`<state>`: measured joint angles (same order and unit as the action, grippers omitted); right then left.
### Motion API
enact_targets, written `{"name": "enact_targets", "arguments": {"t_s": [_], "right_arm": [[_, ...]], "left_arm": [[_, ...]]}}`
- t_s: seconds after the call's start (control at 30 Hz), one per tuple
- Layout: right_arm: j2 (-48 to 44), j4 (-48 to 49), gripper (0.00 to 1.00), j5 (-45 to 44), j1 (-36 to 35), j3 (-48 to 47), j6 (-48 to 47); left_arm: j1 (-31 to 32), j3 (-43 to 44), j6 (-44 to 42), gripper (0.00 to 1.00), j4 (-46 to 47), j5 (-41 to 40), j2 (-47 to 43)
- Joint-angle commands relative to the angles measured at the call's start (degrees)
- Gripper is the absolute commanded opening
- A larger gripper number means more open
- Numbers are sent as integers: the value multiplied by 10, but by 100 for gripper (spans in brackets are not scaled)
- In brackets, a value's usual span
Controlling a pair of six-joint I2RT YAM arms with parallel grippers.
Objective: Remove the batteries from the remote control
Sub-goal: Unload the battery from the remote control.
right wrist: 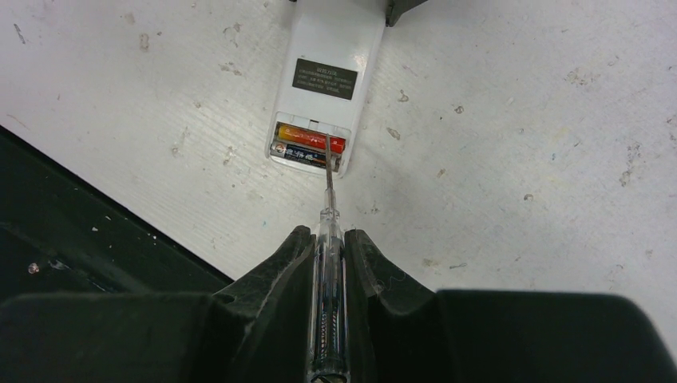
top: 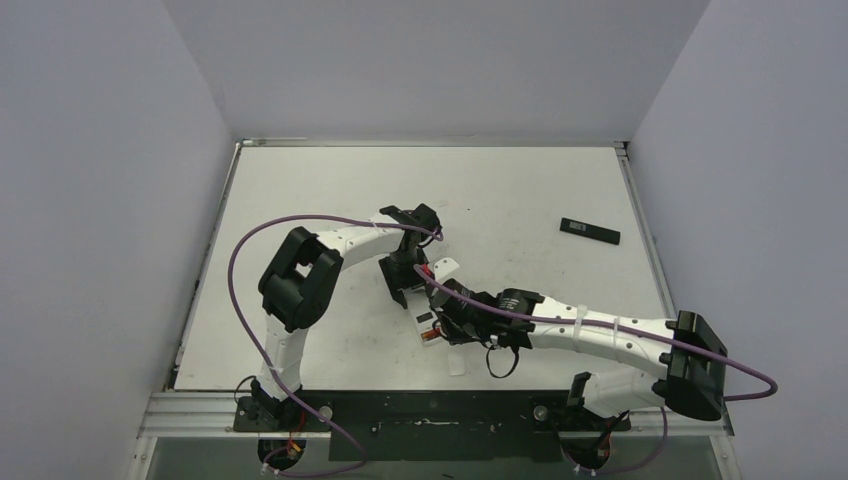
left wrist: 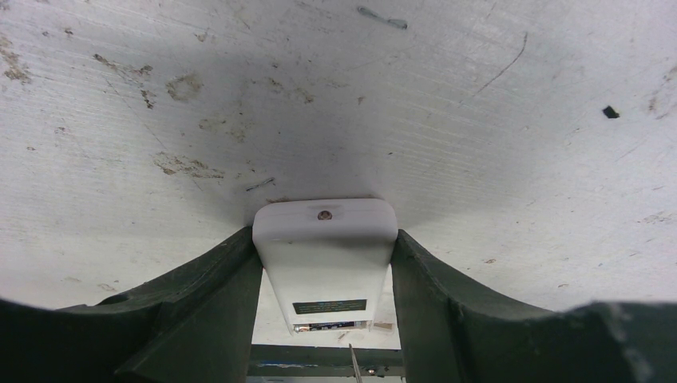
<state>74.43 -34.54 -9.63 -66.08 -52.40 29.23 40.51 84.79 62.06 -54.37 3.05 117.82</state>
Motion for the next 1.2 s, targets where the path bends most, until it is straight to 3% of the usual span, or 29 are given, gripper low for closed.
{"name": "enact_targets", "arguments": {"t_s": [0.0,0.67,1.17], "right_arm": [[-11,13,5,-4,-3,-9,5],[26,-25,5,-26,-5,-26,4],[55,31,5,-47,-30,3,36]], "left_arm": [[-3,-1,-4,0,23,-42,0],[-3,0,-4,0,22,-42,2],[-3,-3,-4,0,25,-38,2]]}}
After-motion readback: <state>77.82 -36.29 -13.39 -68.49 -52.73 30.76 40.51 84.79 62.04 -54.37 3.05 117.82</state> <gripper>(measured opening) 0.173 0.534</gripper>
